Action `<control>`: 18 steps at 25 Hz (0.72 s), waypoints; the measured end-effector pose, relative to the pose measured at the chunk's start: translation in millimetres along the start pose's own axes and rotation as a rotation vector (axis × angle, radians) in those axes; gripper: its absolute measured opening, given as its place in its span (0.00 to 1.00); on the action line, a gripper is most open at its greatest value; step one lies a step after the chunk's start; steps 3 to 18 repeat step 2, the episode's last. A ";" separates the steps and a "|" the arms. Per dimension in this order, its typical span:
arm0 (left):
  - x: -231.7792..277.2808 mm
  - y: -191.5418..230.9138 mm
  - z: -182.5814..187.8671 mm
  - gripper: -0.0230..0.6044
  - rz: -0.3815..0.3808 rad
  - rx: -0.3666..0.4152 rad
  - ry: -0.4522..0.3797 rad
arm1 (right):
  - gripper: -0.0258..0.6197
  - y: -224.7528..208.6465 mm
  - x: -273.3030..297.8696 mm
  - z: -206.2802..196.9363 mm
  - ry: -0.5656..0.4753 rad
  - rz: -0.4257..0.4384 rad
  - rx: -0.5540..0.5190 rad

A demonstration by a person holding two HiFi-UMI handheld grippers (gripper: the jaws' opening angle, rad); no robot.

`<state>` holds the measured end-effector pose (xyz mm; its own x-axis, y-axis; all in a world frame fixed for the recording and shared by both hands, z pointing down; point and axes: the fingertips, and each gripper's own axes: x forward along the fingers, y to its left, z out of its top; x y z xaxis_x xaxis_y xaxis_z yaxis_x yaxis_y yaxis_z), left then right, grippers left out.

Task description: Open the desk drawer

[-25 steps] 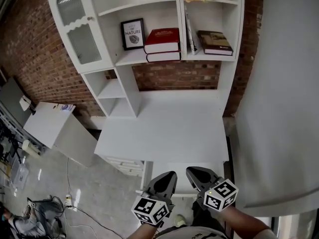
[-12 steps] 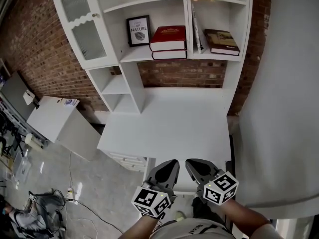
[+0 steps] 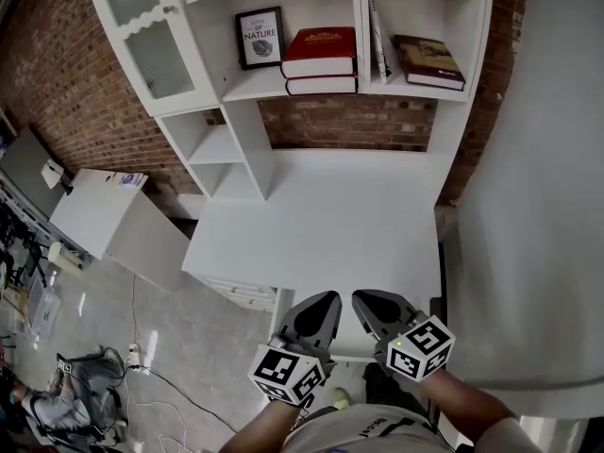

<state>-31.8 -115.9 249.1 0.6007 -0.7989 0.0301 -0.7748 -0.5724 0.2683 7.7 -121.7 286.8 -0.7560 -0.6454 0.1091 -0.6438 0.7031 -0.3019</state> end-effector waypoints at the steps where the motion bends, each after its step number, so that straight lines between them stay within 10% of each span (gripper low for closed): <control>1: 2.0 1.3 0.5 0.07 0.000 0.001 -0.001 | 0.07 -2.1 1.5 0.8 0.000 -0.002 0.001; 18: 4.0 2.6 1.0 0.07 0.000 0.001 -0.001 | 0.07 -4.2 3.0 1.5 0.000 -0.004 0.002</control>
